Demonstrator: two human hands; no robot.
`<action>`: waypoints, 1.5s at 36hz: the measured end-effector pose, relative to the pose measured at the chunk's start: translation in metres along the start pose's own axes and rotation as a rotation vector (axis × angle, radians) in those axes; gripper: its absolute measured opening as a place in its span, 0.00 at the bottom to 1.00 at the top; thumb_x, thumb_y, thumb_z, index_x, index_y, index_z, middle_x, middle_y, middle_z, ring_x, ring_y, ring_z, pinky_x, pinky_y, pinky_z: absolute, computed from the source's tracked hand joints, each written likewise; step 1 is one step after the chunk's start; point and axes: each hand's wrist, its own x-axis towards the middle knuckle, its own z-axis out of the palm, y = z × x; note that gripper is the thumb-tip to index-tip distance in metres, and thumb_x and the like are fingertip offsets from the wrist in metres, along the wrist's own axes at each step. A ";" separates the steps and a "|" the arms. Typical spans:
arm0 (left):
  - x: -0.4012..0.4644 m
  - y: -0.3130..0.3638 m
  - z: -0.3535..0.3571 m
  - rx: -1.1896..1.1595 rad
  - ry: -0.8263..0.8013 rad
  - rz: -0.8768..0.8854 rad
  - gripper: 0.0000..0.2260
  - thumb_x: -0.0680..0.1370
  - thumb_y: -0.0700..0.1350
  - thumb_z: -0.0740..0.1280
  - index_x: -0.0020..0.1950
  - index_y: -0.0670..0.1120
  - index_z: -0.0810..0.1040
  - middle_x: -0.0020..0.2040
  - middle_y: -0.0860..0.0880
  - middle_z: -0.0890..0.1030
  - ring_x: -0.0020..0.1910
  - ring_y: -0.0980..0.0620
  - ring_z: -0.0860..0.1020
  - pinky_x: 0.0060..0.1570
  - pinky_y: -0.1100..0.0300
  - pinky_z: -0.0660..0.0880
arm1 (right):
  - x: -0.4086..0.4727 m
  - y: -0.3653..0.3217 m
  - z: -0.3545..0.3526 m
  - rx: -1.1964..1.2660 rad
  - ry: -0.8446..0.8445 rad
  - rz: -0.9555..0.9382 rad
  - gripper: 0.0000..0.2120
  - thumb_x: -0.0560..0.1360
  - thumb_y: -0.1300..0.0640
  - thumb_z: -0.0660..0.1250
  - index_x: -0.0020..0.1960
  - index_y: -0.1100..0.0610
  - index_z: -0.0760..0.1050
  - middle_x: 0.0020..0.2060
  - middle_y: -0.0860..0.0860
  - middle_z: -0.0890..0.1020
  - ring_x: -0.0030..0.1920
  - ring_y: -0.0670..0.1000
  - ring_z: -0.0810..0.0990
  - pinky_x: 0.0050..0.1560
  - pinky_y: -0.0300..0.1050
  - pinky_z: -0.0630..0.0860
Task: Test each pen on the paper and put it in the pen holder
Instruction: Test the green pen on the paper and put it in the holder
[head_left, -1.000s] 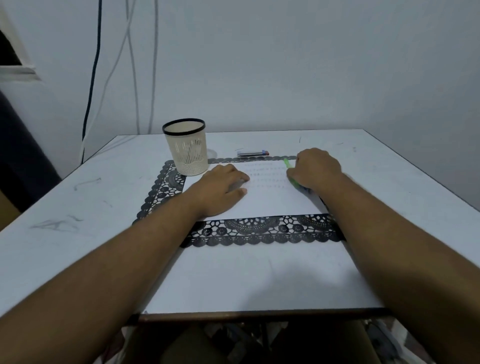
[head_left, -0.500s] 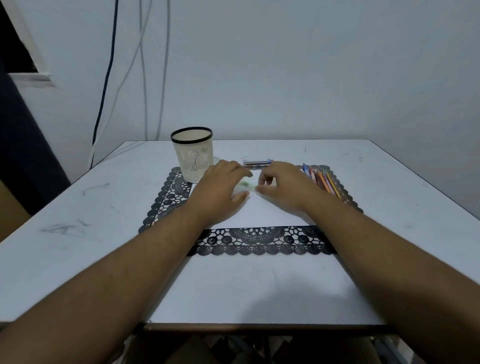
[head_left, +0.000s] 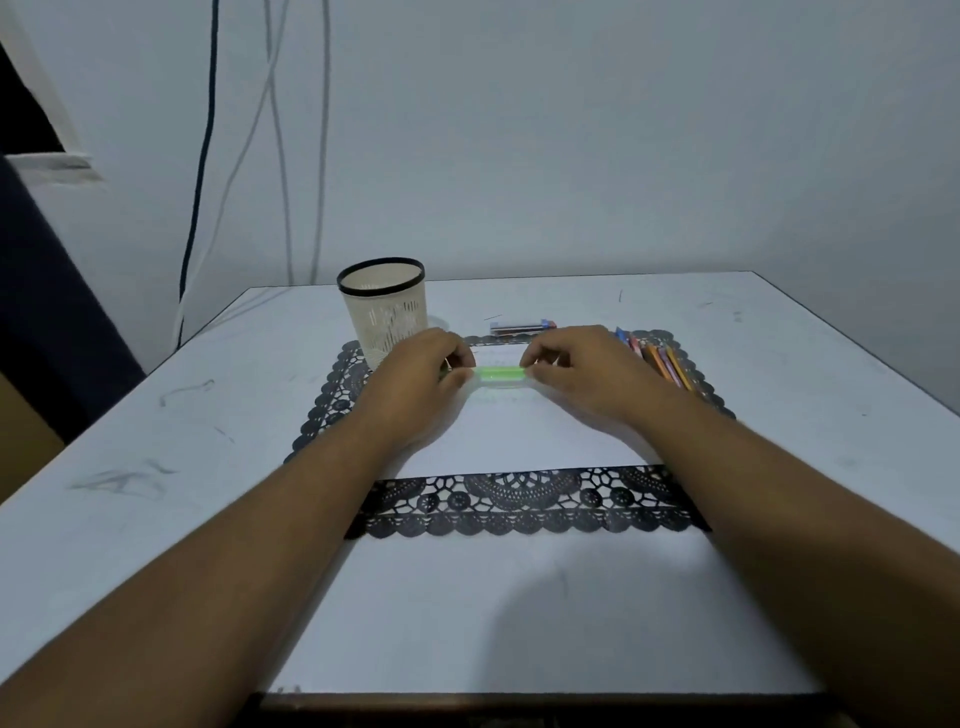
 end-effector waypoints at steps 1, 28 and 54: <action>0.001 0.000 -0.001 -0.013 -0.001 -0.015 0.02 0.81 0.43 0.69 0.49 0.48 0.81 0.47 0.52 0.79 0.48 0.53 0.76 0.45 0.60 0.70 | 0.001 -0.001 0.000 0.030 0.014 -0.001 0.05 0.81 0.54 0.70 0.52 0.49 0.84 0.45 0.40 0.83 0.44 0.43 0.80 0.47 0.44 0.76; 0.004 -0.009 -0.001 -0.145 -0.118 -0.024 0.02 0.80 0.46 0.70 0.49 0.50 0.78 0.45 0.55 0.80 0.44 0.55 0.77 0.42 0.59 0.71 | 0.004 -0.001 0.013 0.180 0.054 0.031 0.04 0.79 0.55 0.72 0.46 0.48 0.84 0.32 0.43 0.77 0.35 0.44 0.73 0.40 0.44 0.70; 0.005 -0.017 -0.002 -0.186 -0.163 -0.031 0.04 0.80 0.45 0.71 0.48 0.53 0.78 0.45 0.55 0.80 0.43 0.57 0.76 0.42 0.62 0.71 | 0.005 0.015 0.001 0.138 0.068 0.118 0.05 0.78 0.55 0.73 0.44 0.50 0.85 0.39 0.42 0.84 0.41 0.40 0.79 0.40 0.37 0.70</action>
